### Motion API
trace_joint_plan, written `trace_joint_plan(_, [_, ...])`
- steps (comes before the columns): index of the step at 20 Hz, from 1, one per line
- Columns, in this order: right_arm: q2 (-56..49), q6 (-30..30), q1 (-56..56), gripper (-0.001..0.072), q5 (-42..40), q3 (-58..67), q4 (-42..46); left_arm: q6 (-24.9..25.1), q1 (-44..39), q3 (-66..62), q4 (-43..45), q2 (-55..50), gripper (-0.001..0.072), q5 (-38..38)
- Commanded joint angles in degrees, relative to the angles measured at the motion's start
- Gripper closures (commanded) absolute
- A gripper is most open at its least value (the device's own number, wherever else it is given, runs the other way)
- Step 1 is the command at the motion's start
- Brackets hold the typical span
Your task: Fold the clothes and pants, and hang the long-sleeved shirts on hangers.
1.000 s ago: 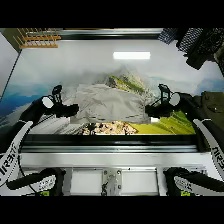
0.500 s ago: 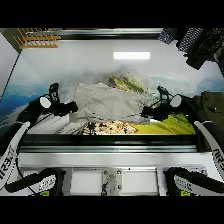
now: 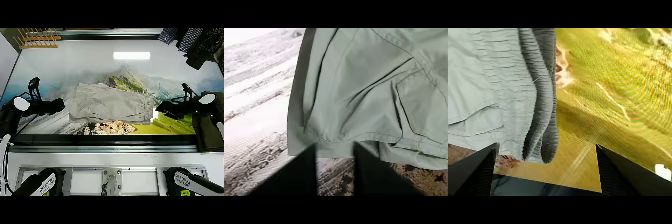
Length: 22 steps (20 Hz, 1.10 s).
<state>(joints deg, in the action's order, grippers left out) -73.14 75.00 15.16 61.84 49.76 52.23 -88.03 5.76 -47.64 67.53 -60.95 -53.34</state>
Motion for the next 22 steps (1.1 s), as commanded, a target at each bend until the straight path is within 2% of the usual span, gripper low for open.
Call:
trace_joint_plan(1, [-7.9,-9.2,3.2,0.0047,-1.4,-1.2,-11.9,-0.5,-4.3,0.0,-0.1,1.5,0.0702,0.5])
trace_joint_plan(4, [-15.4,-14.7,1.5,0.0049,-2.5,-1.2,-23.0,-1.1,-9.8,0.0,-0.1,1.5,0.0702,3.7])
trace_joint_plan(10, [-18.8,-14.2,-6.0,0.006,-5.2,-1.2,-25.5,-4.8,-16.4,-0.1,-0.1,0.9,0.0702,8.1])
trace_joint_plan(11, [-18.8,-13.9,-6.8,0.0134,-5.5,-1.2,-25.5,-5.3,-17.0,-0.1,-0.1,0.3,0.0702,8.0])
trace_joint_plan(12, [-18.8,-14.0,-7.1,0.0338,-5.5,-1.2,-25.5,-5.7,-17.7,-0.1,-0.2,-0.4,0.0702,7.6])
trace_joint_plan(13, [-18.8,-14.2,-7.1,0.0505,-5.5,-1.2,-25.5,-6.1,-18.3,-0.1,-0.2,-1.2,0.0702,7.3])
trace_joint_plan(15, [-18.3,-14.2,-6.9,0.0679,-5.4,-1.2,-25.3,-6.1,-19.9,-0.1,-0.2,-2.6,0.0702,7.2])
trace_joint_plan(17, [-16.0,-13.2,-5.6,0.0697,-4.0,-0.6,-23.0,-6.9,-21.8,-0.1,-0.2,-3.8,0.0702,7.2])
trace_joint_plan(18, [-14.6,-11.1,-4.5,0.0697,-2.3,0.7,-19.1,-7.1,-22.9,-0.2,-0.2,-4.3,0.0702,7.2])
trace_joint_plan(22, [-8.6,0.3,0.1,0.0697,10.3,11.3,5.3,-7.4,-28.9,-5.7,-0.2,-9.9,0.0702,5.6])
